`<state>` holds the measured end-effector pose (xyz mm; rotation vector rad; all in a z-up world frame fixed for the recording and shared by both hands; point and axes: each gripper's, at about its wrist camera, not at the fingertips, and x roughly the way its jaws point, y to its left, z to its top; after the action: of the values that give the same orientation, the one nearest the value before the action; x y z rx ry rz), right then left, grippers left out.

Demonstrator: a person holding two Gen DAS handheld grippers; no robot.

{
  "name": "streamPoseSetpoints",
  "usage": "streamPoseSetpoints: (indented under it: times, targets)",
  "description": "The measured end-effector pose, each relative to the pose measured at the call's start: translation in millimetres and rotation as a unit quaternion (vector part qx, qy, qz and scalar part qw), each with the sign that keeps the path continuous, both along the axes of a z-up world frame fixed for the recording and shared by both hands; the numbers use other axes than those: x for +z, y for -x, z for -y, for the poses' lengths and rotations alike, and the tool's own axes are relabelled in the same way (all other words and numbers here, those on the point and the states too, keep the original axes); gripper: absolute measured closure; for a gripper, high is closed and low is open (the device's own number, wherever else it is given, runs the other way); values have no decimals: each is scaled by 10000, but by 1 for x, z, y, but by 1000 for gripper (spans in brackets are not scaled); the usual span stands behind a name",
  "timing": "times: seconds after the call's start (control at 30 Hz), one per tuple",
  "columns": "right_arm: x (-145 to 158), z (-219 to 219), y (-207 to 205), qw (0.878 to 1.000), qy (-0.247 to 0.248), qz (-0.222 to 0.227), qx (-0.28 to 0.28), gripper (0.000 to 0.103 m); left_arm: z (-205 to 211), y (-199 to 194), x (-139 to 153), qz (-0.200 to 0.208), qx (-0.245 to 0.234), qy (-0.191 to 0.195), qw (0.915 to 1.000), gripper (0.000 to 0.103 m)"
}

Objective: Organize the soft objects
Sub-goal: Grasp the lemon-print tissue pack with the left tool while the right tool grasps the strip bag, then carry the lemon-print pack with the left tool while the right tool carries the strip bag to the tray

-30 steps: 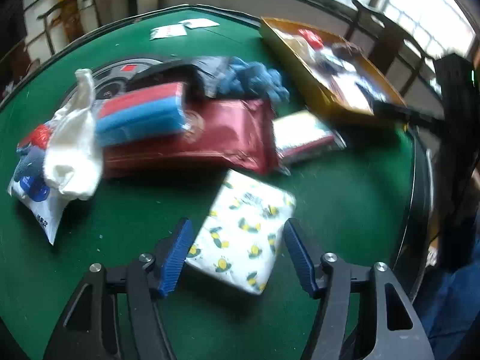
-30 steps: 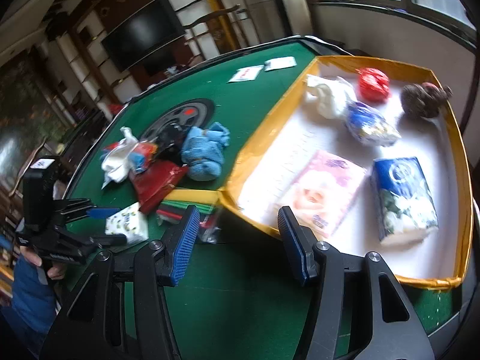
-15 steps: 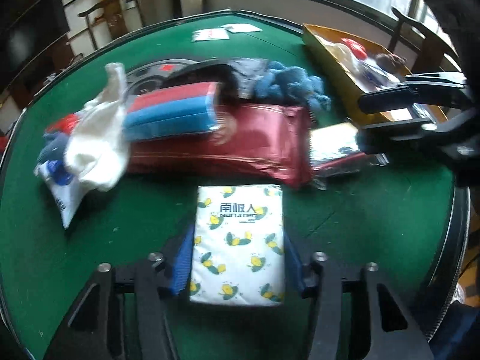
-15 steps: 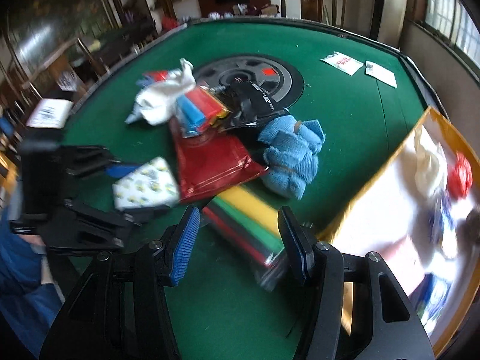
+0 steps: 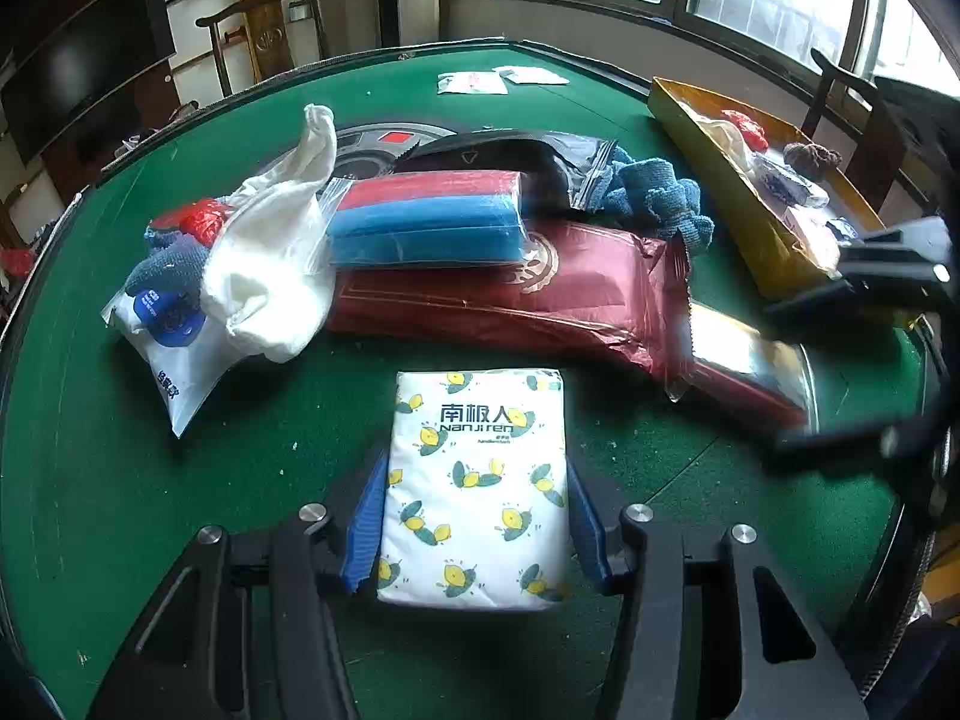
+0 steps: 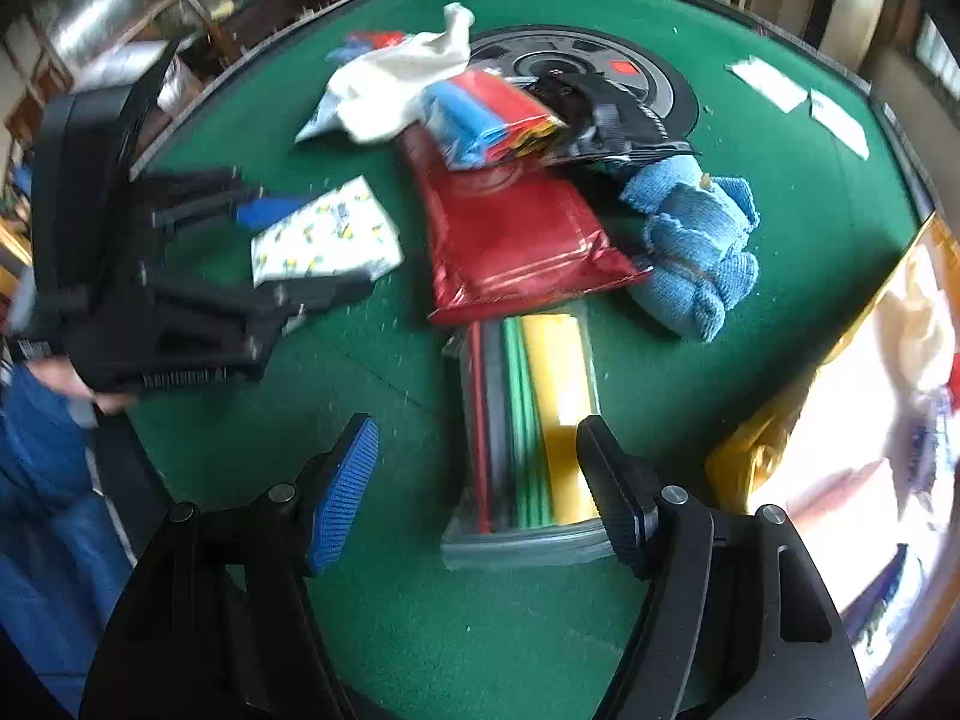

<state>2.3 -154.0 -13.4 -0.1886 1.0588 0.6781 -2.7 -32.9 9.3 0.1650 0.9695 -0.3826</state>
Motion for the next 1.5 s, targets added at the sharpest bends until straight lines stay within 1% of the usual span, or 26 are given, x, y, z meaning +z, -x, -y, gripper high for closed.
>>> streamPoseSetpoints:
  times: [0.13,0.17,0.23,0.27,0.3,0.33,0.37,0.4,0.5,0.63,0.77,0.93,1.17,1.5]
  targets:
    - [-8,-3,6,9979,391,270,-450,33,0,2,0,48,12,-32,10000,50]
    - [-11,-3,6,9976,384,260,-511,33,-1,2,0,58,13,-29,10000,50]
    - [-18,0,2,9976,262,95,-635,33,-1,2,0,69,16,-29,10000,50]
    - [-20,3,3,9971,168,147,-726,34,-1,2,0,76,13,-32,10000,50]
    - [-21,5,4,9970,132,179,-744,38,-1,2,0,80,16,-31,10000,50]
    - [-22,4,5,9965,125,243,-786,50,-1,2,0,84,18,-27,10000,50]
    - [-22,6,8,9953,155,359,-885,56,0,2,0,90,17,-28,10000,50]
    - [-23,7,10,9949,137,386,-923,59,0,2,0,97,18,-30,9999,50]
    - [-24,13,20,9933,-125,452,-1060,62,0,3,0,112,23,-26,9999,50]
    - [-21,22,31,9905,-554,402,-1193,63,1,5,1,98,-45,59,9999,51]
    - [-10,27,39,9876,-874,425,-1233,63,0,7,6,119,-137,263,9995,51]
    - [-2,32,47,9847,-1032,501,-1309,63,1,12,13,251,-221,435,9985,51]
    - [1,43,46,9789,-1284,557,-1491,63,8,16,23,358,-254,560,9975,51]
    - [4,62,49,9714,-1557,606,-1688,63,31,20,36,432,-375,621,9964,51]
